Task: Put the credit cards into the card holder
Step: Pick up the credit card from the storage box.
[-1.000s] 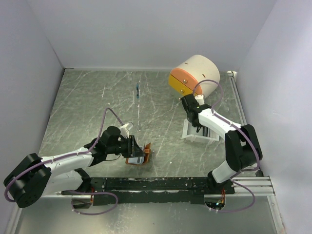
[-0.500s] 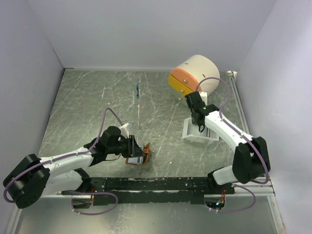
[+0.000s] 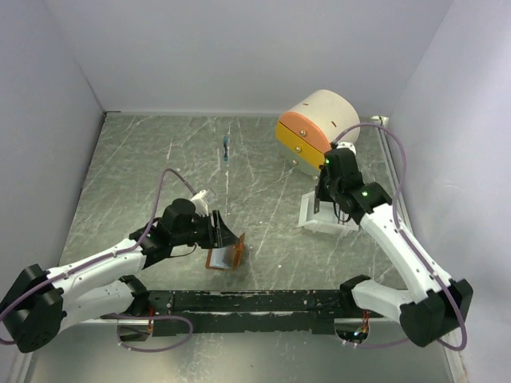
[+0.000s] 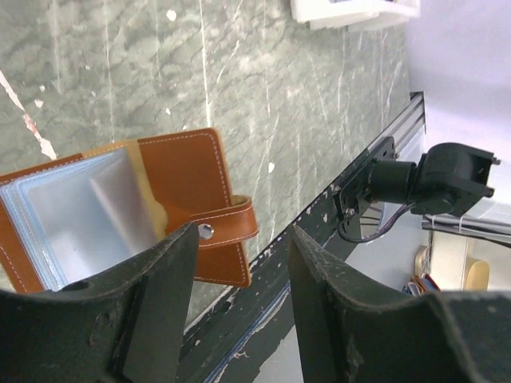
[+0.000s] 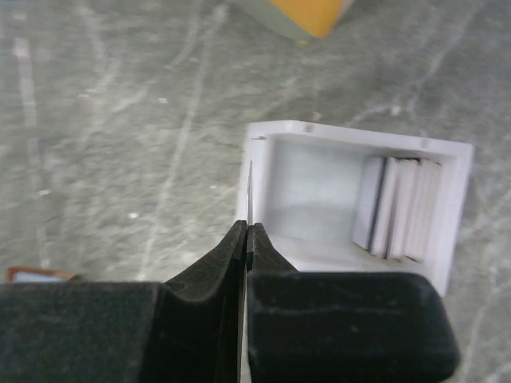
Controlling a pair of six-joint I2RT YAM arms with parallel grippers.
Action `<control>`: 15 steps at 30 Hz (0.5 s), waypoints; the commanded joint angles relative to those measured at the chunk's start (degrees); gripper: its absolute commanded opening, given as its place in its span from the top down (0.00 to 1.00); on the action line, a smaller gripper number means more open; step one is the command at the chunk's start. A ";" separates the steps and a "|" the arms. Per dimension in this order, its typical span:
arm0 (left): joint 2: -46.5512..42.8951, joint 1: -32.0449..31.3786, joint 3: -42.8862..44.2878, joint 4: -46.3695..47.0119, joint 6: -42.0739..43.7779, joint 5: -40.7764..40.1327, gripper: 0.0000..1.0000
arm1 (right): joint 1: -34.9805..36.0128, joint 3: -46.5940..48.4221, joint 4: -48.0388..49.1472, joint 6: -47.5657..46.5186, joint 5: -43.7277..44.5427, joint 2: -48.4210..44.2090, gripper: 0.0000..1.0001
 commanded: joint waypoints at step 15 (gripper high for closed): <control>-6.06 -0.31 7.12 5.39 -4.95 9.11 0.38 | 0.96 -19.06 35.07 19.87 -39.41 -17.47 1.00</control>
